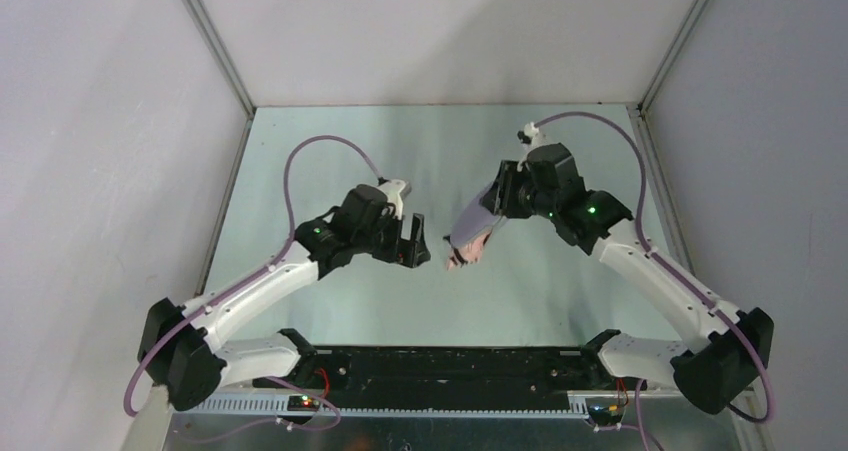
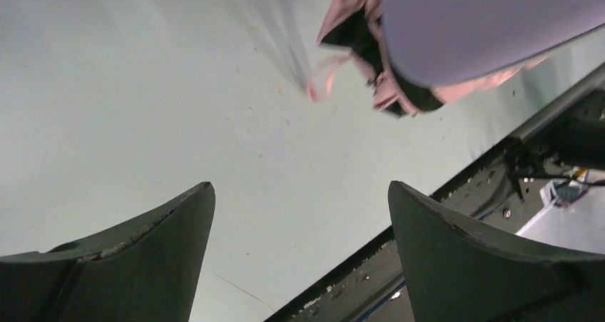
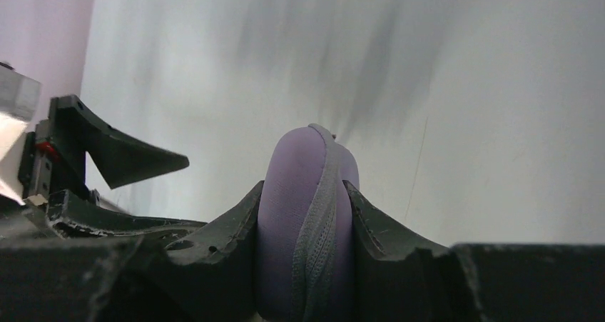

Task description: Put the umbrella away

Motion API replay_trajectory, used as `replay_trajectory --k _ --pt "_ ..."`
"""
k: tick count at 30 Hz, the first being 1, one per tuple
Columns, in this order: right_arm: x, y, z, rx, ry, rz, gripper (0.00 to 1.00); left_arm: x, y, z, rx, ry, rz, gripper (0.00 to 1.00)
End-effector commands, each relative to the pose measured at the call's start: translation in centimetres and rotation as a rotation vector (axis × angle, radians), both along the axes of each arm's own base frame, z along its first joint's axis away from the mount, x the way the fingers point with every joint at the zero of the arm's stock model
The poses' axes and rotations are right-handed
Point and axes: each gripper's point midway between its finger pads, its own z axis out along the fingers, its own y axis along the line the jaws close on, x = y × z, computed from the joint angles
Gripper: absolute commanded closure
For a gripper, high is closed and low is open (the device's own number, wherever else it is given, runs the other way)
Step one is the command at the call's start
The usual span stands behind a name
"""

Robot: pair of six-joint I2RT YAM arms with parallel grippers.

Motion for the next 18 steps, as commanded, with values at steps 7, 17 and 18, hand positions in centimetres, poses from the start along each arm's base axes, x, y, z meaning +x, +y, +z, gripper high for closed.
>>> replay_trajectory --k 7,17,18 --pt "5.3 -0.2 17.8 -0.112 -0.564 0.022 0.81 3.1 2.9 3.8 -0.035 -0.109 0.155 0.06" --pt "-1.9 3.2 -8.9 -0.293 -0.294 0.149 0.6 2.1 4.7 1.1 -0.02 -0.082 0.228 0.06" --pt "-2.8 3.0 -11.0 -0.331 -0.26 0.16 0.59 1.7 5.0 0.6 -0.015 -0.075 0.231 0.06"
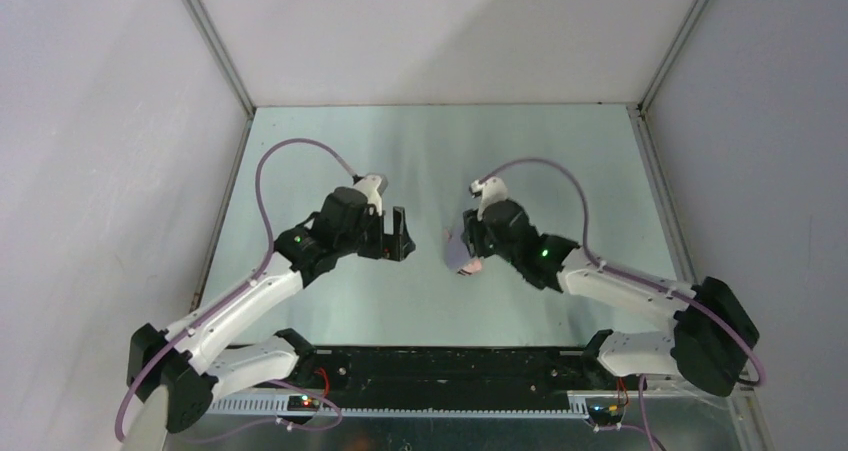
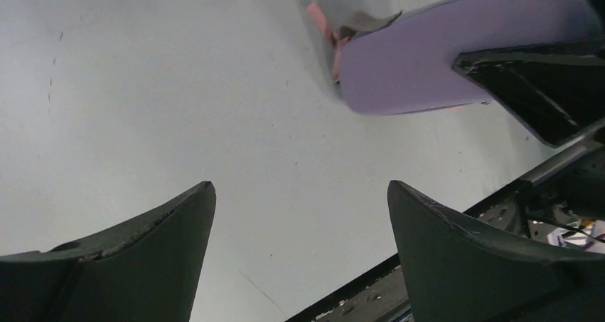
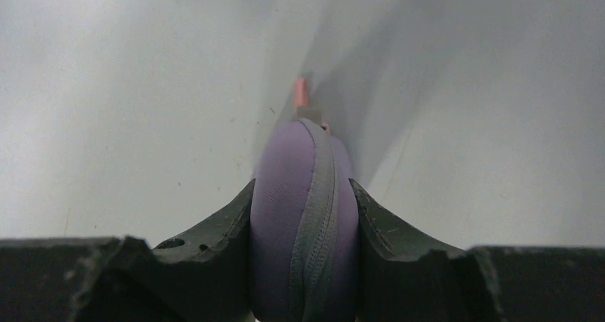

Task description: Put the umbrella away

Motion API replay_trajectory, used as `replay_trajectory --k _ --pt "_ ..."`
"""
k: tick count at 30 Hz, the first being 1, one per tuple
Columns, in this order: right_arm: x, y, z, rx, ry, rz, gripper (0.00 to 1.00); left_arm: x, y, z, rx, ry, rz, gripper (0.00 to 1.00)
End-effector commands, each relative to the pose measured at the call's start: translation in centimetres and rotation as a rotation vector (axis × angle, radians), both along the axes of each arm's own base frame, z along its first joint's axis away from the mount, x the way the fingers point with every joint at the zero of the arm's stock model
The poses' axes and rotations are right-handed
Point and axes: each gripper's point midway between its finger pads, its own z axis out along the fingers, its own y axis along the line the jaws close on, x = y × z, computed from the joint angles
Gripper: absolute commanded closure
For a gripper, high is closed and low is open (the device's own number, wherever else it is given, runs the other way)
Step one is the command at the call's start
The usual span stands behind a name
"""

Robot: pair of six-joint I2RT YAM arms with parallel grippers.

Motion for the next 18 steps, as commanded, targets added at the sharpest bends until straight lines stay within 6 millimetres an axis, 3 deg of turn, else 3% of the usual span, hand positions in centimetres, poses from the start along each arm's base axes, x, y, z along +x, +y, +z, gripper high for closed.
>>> replay_trajectory --k 1,6,8,10,15,18 --pt "-2.9 0.5 -6.8 -0.091 0.039 -0.023 0.59 -0.8 1.5 -1.7 0.011 0.014 0.056 0.06" --pt "-4.3 0.4 -8.9 -0.125 0.092 -0.019 0.59 -1.4 2.1 -3.2 0.051 0.039 0.048 0.06" --pt "-4.4 0.2 -8.7 -0.113 0.099 -0.026 0.6 -1.4 1.9 -3.5 0.054 0.046 0.039 0.06" --pt "-4.1 0.1 -7.2 -0.06 0.097 -0.036 0.62 -1.3 1.7 -3.7 0.06 0.061 0.033 0.06" --pt "-0.5 -1.3 2.7 0.148 -0.011 -0.12 0.65 -0.5 1.0 -3.0 0.045 0.043 0.025 0.06" --pt "1.1 -2.2 10.8 0.19 -0.15 -0.121 0.66 -0.2 0.7 -3.0 0.048 0.047 0.017 0.06"
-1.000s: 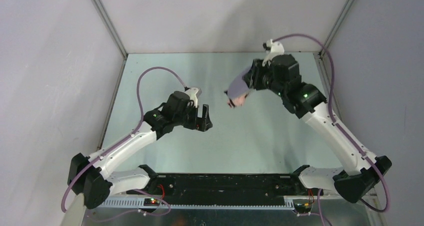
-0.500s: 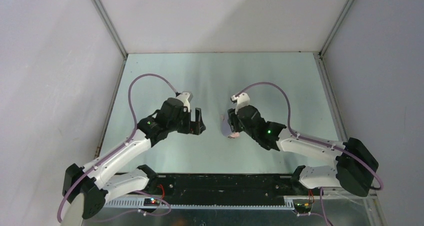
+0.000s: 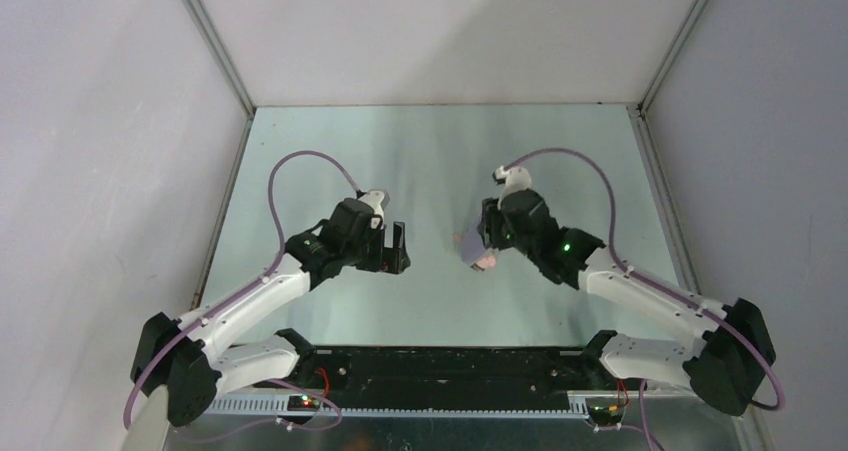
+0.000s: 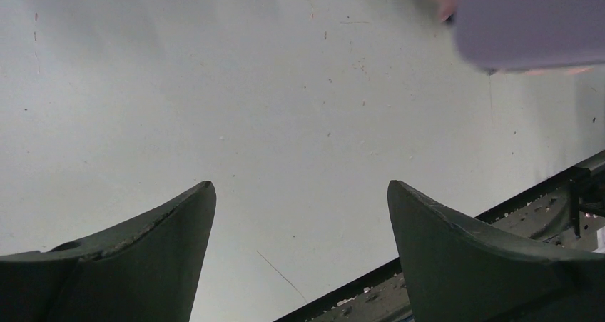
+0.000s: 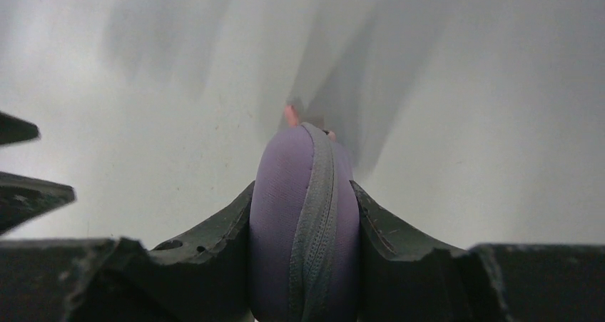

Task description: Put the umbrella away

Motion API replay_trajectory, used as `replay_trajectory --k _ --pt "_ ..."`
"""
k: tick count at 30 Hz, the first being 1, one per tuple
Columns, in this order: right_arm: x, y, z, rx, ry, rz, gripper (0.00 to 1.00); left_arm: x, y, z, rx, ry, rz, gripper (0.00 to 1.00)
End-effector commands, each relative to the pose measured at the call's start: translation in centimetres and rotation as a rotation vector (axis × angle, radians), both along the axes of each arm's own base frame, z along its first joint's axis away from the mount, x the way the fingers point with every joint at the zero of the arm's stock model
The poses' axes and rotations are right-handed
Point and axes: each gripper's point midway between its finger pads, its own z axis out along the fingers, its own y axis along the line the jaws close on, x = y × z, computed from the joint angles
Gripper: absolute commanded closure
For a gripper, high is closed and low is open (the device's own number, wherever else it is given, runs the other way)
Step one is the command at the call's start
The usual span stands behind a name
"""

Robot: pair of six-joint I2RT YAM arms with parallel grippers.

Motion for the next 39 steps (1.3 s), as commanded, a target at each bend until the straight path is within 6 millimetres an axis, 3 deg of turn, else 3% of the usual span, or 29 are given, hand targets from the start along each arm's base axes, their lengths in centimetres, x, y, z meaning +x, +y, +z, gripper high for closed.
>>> replay_trajectory --k 1,2,4,6,9,10,11,12,14,16,18,19,22,23,25,26,27,28,29,30,31,34,35,39 --pt "2.4 -0.6 13.9 0.152 -0.223 -0.021 0.66 1.8 -1.2 2.3 -0.04 -0.063 -0.009 0.06" --pt "2.7 -0.8 16.9 0.156 -0.284 -0.015 0.66 1.9 -1.3 2.2 -0.039 -0.06 -0.01 0.06" --pt "2.9 -1.3 18.7 0.132 -0.328 -0.007 0.65 2.0 -1.4 2.3 -0.042 -0.062 -0.012 0.06" --pt "2.9 -1.4 17.2 0.09 -0.298 -0.004 0.65 2.1 -1.5 2.4 -0.048 -0.064 -0.011 0.06" --pt "2.3 -0.4 10.6 0.01 -0.182 0.022 0.66 2.2 -1.5 2.6 -0.05 -0.07 -0.005 0.06" --pt "1.3 0.0 6.0 -0.041 -0.108 0.046 0.66 2.3 -1.5 2.7 -0.049 -0.072 -0.003 0.06" --pt "1.1 0.6 4.4 -0.043 -0.102 0.057 0.65 2.2 -1.4 2.6 -0.044 -0.071 0.0 0.06" --pt "-0.5 0.8 -0.2 -0.109 -0.035 0.09 0.63 2.2 -1.3 2.7 -0.044 -0.074 0.0 0.05" --pt "-2.1 0.9 -5.8 -0.195 0.027 0.109 0.6 2.2 -1.2 2.8 -0.04 -0.084 -0.005 0.05" --pt "-3.2 0.2 -9.7 -0.268 0.095 0.094 0.6 2.1 -1.2 2.8 -0.045 -0.092 -0.007 0.05" --pt "-3.7 -0.1 -10.8 -0.292 0.124 0.086 0.6 2.0 -1.2 2.8 -0.046 -0.09 -0.012 0.04" --pt "-3.7 0.1 -10.7 -0.28 0.124 0.094 0.6 2.0 -1.1 2.7 -0.041 -0.087 -0.015 0.04" --pt "-2.5 0.4 -7.4 -0.181 0.09 0.072 0.6 2.0 -1.3 2.6 -0.034 -0.085 -0.035 0.04" --pt "-2.2 1.0 -5.8 -0.124 0.088 0.074 0.6 2.0 -1.4 2.6 -0.034 -0.087 -0.04 0.03" --pt "-0.5 0.2 -1.9 -0.005 0.074 0.008 0.6 2.1 -1.6 2.8 -0.038 -0.098 -0.058 0.03" --pt "-0.6 0.1 -1.0 0.03 0.095 0.01 0.6 2.3 -1.8 3.0 -0.042 -0.109 -0.072 0.03" --pt "0.7 -0.5 1.4 0.119 0.091 -0.057 0.61 2.3 -2.0 3.0 -0.043 -0.112 -0.082 0.03" --pt "0.3 -0.5 2.0 0.195 0.158 -0.088 0.61 2.5 -2.3 3.4 -0.052 -0.125 -0.1 0.03" --pt "1.6 -1.6 3.7 0.267 0.168 -0.153 0.62 2.6 -2.7 3.6 -0.062 -0.133 -0.112 0.03" --pt "1.0 -1.0 4.7 0.368 0.259 -0.168 0.62 2.6 -3.2 3.9 -0.074 -0.139 -0.142 0.03" --pt "1.9 -2.3 4.8 0.423 0.308 -0.241 0.64 2.8 -3.5 4.4 -0.089 -0.159 -0.155 0.03" --pt "0.5 -2.1 4.3 0.635 0.638 -0.35 0.66 2.3 -5.3 5.6 -0.118 -0.235 -0.27 0.03" --pt "0.2 -3.1 2.9 0.648 0.745 -0.428 0.71 2.0 -6.2 6.2 -0.129 -0.273 -0.31 0.03" --pt "-1.5 -2.2 1.9 0.792 1.126 -0.536 0.75 1.2 -8.4 8.0 -0.14 -0.424 -0.45 0.01"
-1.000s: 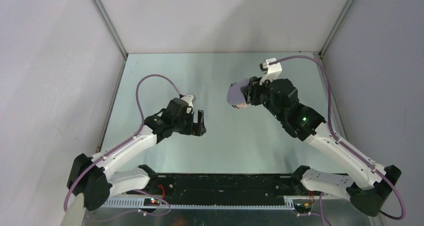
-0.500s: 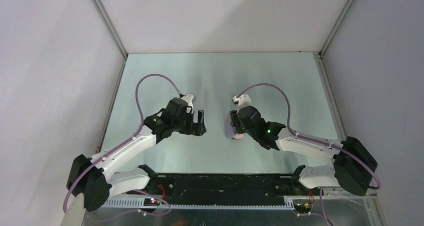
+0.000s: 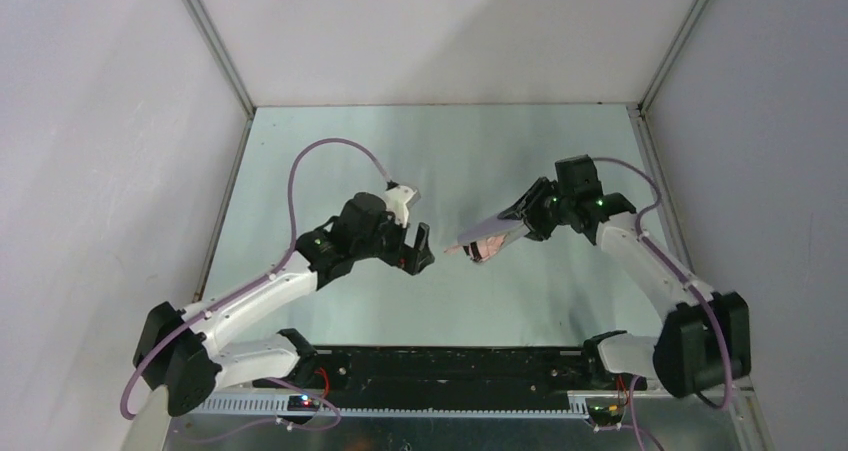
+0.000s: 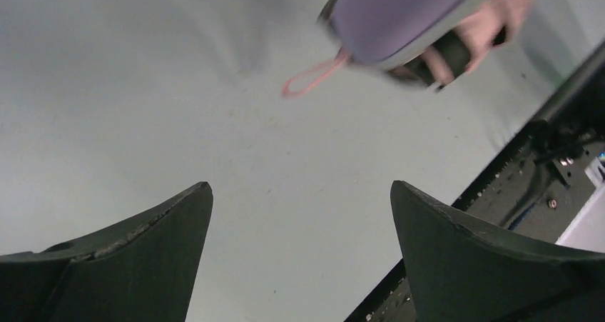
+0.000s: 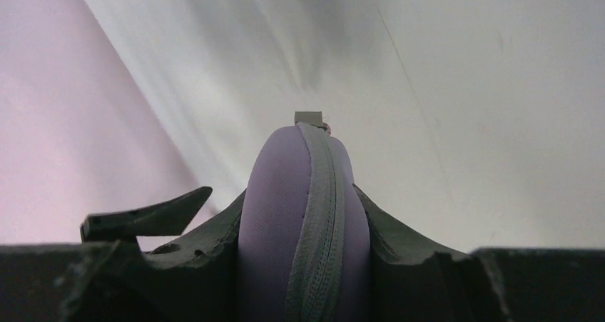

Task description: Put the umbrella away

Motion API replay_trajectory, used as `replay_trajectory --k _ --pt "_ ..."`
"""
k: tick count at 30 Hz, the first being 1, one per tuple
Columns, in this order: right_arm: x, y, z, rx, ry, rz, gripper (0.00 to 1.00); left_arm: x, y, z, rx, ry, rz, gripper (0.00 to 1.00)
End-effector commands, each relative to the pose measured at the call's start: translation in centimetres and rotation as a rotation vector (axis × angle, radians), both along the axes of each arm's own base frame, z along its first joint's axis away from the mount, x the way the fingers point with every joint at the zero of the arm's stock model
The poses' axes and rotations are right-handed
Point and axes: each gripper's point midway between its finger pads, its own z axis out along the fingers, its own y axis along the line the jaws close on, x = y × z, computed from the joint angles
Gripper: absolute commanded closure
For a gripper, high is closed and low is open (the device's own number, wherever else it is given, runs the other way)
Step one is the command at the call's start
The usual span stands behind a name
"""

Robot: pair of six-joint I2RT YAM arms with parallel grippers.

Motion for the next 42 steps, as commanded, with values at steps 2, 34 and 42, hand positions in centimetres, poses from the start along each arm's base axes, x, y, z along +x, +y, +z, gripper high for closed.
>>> replay_trajectory --k 2,34,42 --pt "-4.1 3.2 0.5 0.369 0.538 -0.089 0.74 0.1 -4.1 5.6 -0.112 -0.288 -0.206 0.0" --pt "-5.1 4.7 0.2 0.458 0.731 -0.095 0.52 -2.3 -10.1 1.8 -0.033 -0.326 -0.579 0.42" --pt "-4.2 3.9 -4.7 0.347 0.718 -0.049 0.22 -3.3 -10.1 0.8 0.03 -0.349 -0.612 0.78"
